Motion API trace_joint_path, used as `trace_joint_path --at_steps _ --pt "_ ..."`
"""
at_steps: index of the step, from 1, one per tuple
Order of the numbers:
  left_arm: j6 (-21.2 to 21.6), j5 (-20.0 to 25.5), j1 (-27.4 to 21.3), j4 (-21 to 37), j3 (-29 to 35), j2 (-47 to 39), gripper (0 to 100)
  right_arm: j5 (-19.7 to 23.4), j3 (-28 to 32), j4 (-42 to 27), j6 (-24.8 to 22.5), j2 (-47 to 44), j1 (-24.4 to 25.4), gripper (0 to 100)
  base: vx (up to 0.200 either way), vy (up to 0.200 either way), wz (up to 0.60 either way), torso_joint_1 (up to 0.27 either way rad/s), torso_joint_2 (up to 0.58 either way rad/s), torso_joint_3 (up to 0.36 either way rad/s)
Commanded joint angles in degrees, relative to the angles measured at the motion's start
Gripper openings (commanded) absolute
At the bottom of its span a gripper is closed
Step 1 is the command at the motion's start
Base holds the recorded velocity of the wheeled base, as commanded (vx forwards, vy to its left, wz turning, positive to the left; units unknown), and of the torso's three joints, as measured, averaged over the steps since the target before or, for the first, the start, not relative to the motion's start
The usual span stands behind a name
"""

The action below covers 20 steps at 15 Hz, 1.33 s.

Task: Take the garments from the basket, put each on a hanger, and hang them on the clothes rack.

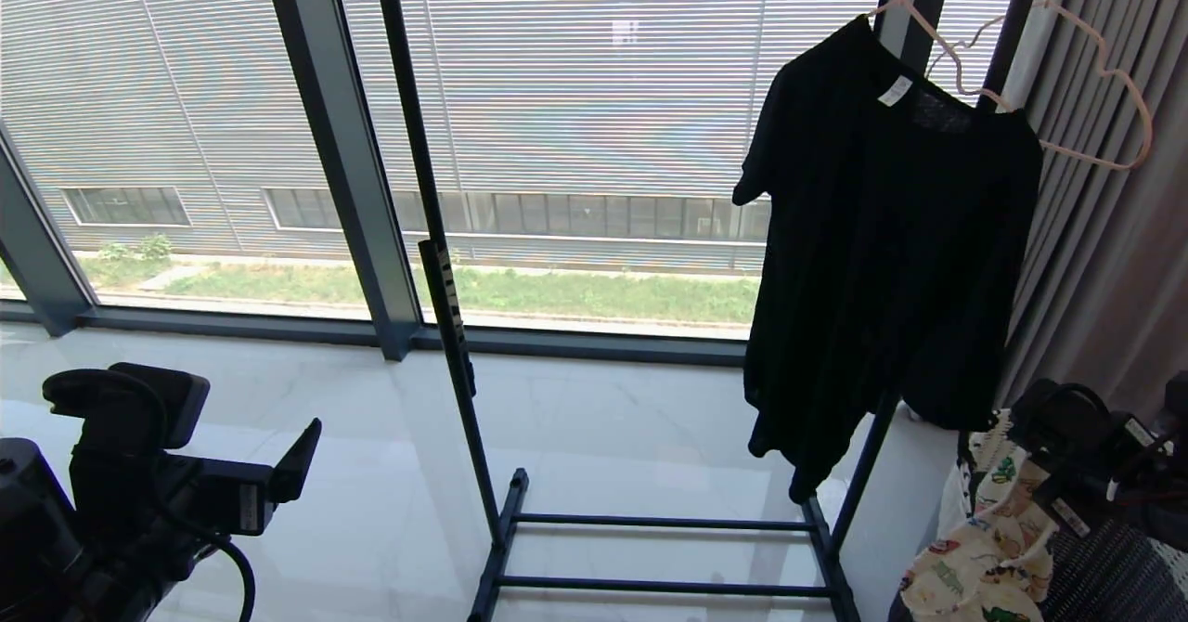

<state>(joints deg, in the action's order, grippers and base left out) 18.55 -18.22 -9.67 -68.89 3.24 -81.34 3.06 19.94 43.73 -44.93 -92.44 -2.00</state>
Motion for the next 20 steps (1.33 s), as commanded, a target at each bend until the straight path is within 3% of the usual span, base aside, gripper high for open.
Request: trace_joint_path --at_steps 1,4,6,9,10,12,14,16,17,18,20 --pt "0.0 0.0 -1.1 0.0 0.2 -0.4 100 0.0 2.6 -2.2 0.0 4.7 1.9 0 -0.2 0.0 0.0 0.002 0.0 0.007" --pt "-0.4 0.2 -2.5 0.0 0.1 -0.4 100 0.0 10.2 -17.0 0.2 11.0 5.6 0 -0.2 0.0 0.0 0.001 0.01 -0.001" --pt "-0.4 2.1 -2.5 0.0 0.0 -0.1 100 -0.1 16.5 -27.8 3.5 14.6 9.6 0 -0.2 0.0 0.0 0.007 0.0 0.0" --pt "-0.4 4.9 -3.5 -0.1 0.0 0.0 100 -0.1 22.3 -37.0 5.1 17.2 13.2 0 -0.067 0.0 0.0 -0.001 0.0 0.002" --pt "-0.8 7.9 -6.6 -0.1 0.5 0.9 100 -0.1 25.2 -40.2 5.9 18.1 15.0 0 0.0 0.0 0.0 0.0 0.0 0.0" --pt "-6.3 16.1 -14.6 0.0 4.0 2.6 100 -0.1 28.4 -42.4 7.5 18.6 17.3 0 0.0 0.0 0.0 0.0 0.0 0.0" --pt "-7.7 17.1 -22.1 0.2 9.5 1.8 100 -0.1 30.6 -43.5 8.2 18.7 18.9 0 0.0 0.0 0.0 0.0 0.0 0.0" --pt "-7.8 18.3 -32.3 0.4 19.0 -5.1 100 -0.1 33.2 -43.8 9.1 18.7 21.8 0 0.0 0.0 0.0 0.0 0.0 0.0" --pt "-7.9 18.3 -34.1 0.4 20.7 -6.7 100 -0.1 33.6 -43.8 9.2 18.7 22.2 0 0.0 0.0 0.0 0.0 0.0 0.0" --pt "-8.7 18.4 -40.3 0.4 26.1 -13.0 100 -0.1 34.8 -44.3 9.2 18.8 23.5 0 0.0 0.0 0.0 0.0 0.0 0.0" --pt "-12.8 18.5 -46.8 0.4 30.9 -19.8 100 -0.1 35.8 -44.3 9.3 19.1 24.6 0 0.0 0.0 0.0 0.0 0.0 0.0"
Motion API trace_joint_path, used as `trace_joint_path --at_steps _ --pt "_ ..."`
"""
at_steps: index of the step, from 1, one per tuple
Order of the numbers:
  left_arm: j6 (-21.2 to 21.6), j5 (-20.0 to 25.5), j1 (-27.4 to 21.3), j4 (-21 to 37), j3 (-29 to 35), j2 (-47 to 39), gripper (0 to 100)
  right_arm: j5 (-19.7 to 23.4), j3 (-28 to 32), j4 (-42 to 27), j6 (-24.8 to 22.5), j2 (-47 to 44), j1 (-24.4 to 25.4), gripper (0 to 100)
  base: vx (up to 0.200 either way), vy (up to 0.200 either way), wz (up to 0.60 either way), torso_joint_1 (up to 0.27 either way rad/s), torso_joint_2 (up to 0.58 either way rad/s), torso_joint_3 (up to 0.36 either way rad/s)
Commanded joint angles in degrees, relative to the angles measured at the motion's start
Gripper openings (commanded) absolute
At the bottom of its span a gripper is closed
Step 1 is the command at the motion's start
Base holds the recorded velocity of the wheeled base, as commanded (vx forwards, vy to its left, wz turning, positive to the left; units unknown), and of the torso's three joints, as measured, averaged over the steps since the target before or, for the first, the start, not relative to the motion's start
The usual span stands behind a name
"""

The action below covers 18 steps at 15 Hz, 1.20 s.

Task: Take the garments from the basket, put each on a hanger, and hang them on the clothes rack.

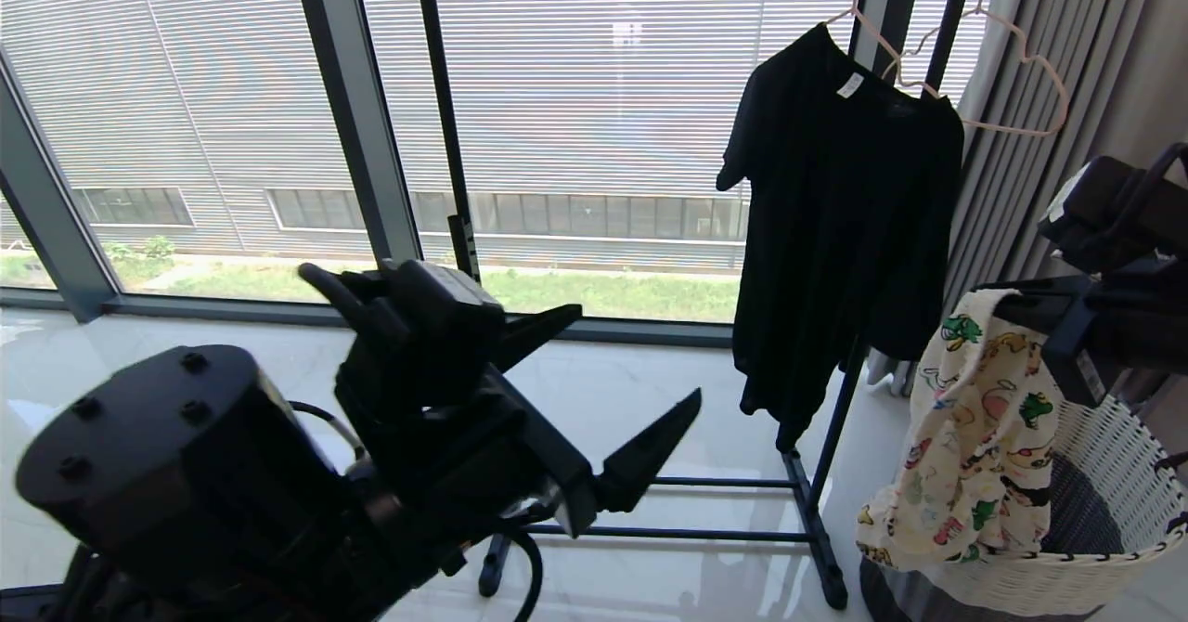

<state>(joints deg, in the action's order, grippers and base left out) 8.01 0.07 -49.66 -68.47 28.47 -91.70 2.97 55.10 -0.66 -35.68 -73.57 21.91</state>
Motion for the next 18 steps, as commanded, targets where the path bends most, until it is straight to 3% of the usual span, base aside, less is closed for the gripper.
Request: trace_joint_path --at_steps 1,4,6,10,17,18 --pt "-4.5 0.3 -9.1 0.2 7.4 -12.1 100 0.0 0.7 0.0 0.0 0.2 0.9 0 0.0 0.0 0.0 0.0 0.0 0.0" --pt "-10.6 0.3 -13.3 0.9 16.2 -25.6 100 0.0 0.4 0.0 0.3 1.4 1.1 0 0.0 0.0 0.0 0.0 0.0 0.0" --pt "-10.8 0.3 -12.5 1.2 23.1 -33.0 100 0.0 -0.3 0.0 0.6 2.8 1.6 0 0.0 0.0 0.0 0.0 0.0 0.0" --pt "-10.9 0.4 -11.8 5.5 31.3 -39.1 100 0.1 -2.1 0.0 2.0 4.2 5.0 0 0.0 0.0 0.0 0.0 0.0 0.0" --pt "-10.6 -0.2 -6.1 6.0 33.8 -46.6 100 0.0 -1.9 0.0 2.2 6.8 11.2 0 0.0 0.0 0.0 0.0 0.0 0.0" --pt "-10.6 -0.2 -5.9 6.0 33.4 -47.2 0 0.0 -1.9 0.0 2.2 6.8 11.2 0 0.0 0.0 0.0 0.0 0.0 0.0"
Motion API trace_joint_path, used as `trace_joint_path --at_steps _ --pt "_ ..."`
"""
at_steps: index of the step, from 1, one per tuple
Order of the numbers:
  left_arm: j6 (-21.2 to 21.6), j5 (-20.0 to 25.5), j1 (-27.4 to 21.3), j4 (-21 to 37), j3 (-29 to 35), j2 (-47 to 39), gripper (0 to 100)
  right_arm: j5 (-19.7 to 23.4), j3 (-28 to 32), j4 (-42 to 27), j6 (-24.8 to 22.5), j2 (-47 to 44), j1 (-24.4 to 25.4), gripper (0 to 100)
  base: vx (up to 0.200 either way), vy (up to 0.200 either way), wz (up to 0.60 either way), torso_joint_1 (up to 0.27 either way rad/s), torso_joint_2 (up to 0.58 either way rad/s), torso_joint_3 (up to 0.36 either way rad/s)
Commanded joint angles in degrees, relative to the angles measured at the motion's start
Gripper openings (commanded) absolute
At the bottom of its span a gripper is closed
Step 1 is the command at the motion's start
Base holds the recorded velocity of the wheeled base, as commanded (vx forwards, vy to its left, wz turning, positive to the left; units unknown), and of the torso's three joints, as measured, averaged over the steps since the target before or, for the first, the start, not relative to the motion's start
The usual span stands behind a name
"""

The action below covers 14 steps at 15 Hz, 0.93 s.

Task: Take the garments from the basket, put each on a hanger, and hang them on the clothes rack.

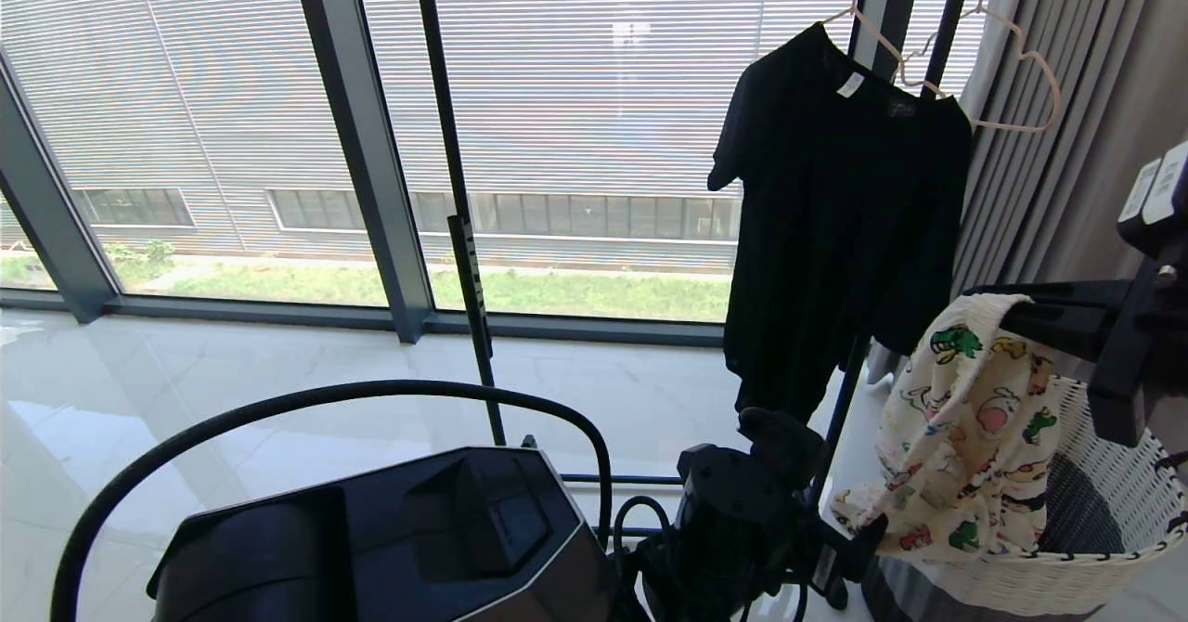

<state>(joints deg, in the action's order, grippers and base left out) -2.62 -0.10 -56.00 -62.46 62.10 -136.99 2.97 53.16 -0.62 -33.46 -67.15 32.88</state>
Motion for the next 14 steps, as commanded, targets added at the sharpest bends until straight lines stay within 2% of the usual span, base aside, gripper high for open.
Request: trace_joint_path --at_steps 1,3,5,8,9,10,12,14 --pt "0.1 -0.1 0.5 0.0 -0.4 -1.9 0 0.0 0.1 0.0 0.0 0.3 0.3 0 0.0 0.0 0.0 0.0 0.0 0.0" --pt "0.5 -0.3 0.4 0.0 -0.7 -2.0 0 0.0 0.0 0.0 0.2 0.2 0.2 0 0.0 0.0 0.0 0.0 0.0 0.0" --pt "4.3 -2.1 0.4 -0.9 -3.5 -2.0 0 -0.2 0.0 0.1 2.3 -0.4 0.0 0 0.0 0.0 0.0 0.0 0.0 0.0" --pt "8.9 -3.0 0.4 -8.2 -10.9 -1.9 0 -0.6 0.0 0.0 4.7 -1.2 -0.3 0 0.0 0.0 0.0 0.0 0.0 0.0" --pt "11.9 -3.1 0.7 -13.2 -15.6 -1.4 0 -0.6 -0.6 0.0 5.8 -1.8 -0.3 0 0.0 0.0 0.0 0.0 0.0 0.0" --pt "12.7 -3.2 1.2 -15.1 -16.9 -1.0 0 -0.5 -1.0 0.1 6.0 -2.1 -0.3 0 0.0 0.0 0.0 0.0 0.0 0.0" --pt "13.2 -3.5 4.9 -17.0 -25.9 8.1 0 -0.3 -2.1 0.7 6.8 -4.4 0.1 0 0.0 0.0 0.0 0.0 0.0 0.0" --pt "13.1 -3.4 8.3 -16.0 -31.0 15.4 0 -0.2 -2.0 2.6 6.9 -6.2 0.6 0 0.0 0.0 0.0 0.0 0.0 0.0"
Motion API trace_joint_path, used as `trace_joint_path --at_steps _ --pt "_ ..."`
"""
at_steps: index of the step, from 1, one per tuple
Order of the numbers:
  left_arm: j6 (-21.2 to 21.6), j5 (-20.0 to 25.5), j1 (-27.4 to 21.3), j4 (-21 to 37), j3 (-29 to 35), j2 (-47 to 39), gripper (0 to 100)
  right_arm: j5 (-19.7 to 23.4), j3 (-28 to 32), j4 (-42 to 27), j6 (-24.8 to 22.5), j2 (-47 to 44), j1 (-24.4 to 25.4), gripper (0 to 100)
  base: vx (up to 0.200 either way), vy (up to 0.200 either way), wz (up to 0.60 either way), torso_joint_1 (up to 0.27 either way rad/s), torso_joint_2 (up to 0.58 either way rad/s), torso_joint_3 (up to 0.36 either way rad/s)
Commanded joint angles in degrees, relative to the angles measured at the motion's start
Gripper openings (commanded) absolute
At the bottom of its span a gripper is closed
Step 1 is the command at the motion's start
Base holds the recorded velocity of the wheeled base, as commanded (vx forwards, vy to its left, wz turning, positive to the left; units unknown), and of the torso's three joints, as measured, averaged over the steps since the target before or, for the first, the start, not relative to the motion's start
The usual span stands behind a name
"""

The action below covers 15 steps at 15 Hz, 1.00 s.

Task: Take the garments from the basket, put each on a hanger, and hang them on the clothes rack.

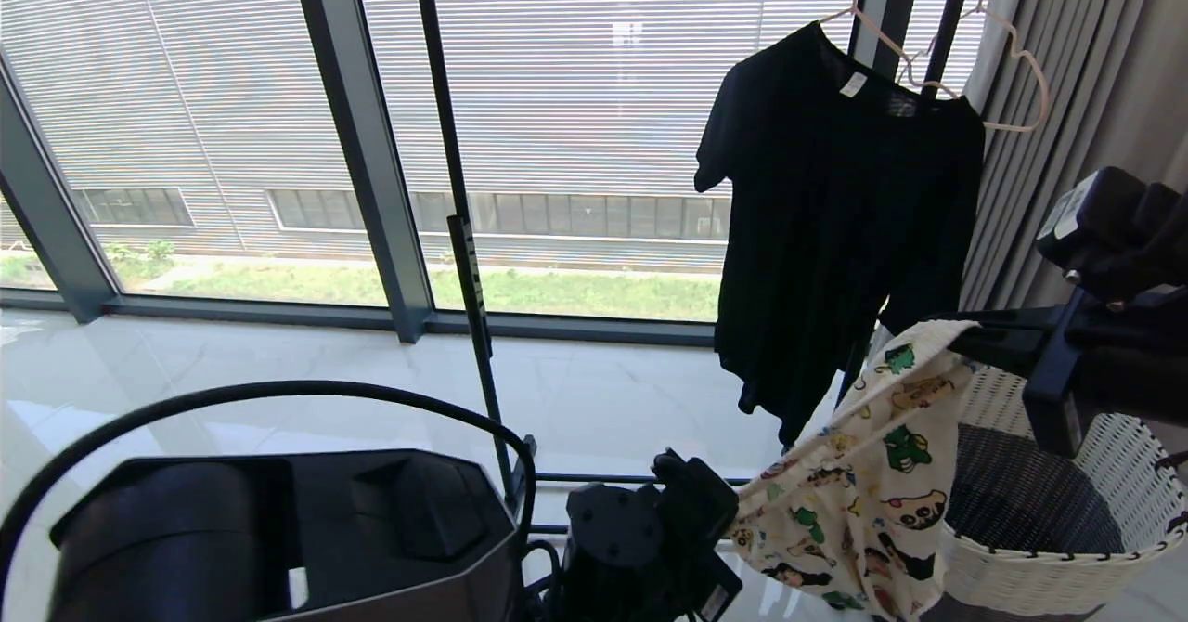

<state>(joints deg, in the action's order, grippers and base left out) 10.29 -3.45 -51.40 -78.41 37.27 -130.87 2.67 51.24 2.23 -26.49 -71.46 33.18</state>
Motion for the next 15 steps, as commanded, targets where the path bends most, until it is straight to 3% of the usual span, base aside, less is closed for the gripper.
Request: trace_joint_path --at_steps 1,3,5,8,10,11,15 --pt "-0.1 -0.1 7.3 4.9 -10.0 17.8 0 0.0 -0.2 2.3 -0.1 -3.6 1.4 0 0.0 0.0 0.0 0.0 0.0 0.0" --pt "-0.2 -0.1 11.5 17.2 -11.3 29.9 0 -0.1 -0.4 2.7 -0.1 -4.0 1.6 0 0.0 0.0 0.0 0.0 0.0 0.0" --pt "-0.3 0.1 13.6 35.3 -8.4 42.4 0 -0.2 -0.8 2.7 -0.1 -3.7 1.6 0 0.0 0.0 0.0 0.0 0.0 0.0" --pt "-0.3 0.1 14.4 67.2 4.5 58.8 0 -0.2 -0.5 2.6 -0.1 -2.4 3.0 0 0.0 0.0 0.0 0.0 0.0 0.0" --pt "-0.2 1.5 14.3 86.7 15.5 64.6 0 -0.3 -0.3 2.5 -0.1 -1.4 3.8 0 0.0 0.0 0.0 0.0 0.0 0.0" --pt "-0.2 2.7 14.4 91.3 19.5 66.0 0 -0.2 0.3 2.5 -0.2 -1.2 4.1 0 0.0 0.0 0.0 0.0 0.0 0.0" --pt "0.1 3.4 14.1 91.9 25.8 66.6 0 -0.2 4.7 1.6 -0.2 -2.0 5.2 0 0.0 0.0 0.0 0.0 0.0 0.0"
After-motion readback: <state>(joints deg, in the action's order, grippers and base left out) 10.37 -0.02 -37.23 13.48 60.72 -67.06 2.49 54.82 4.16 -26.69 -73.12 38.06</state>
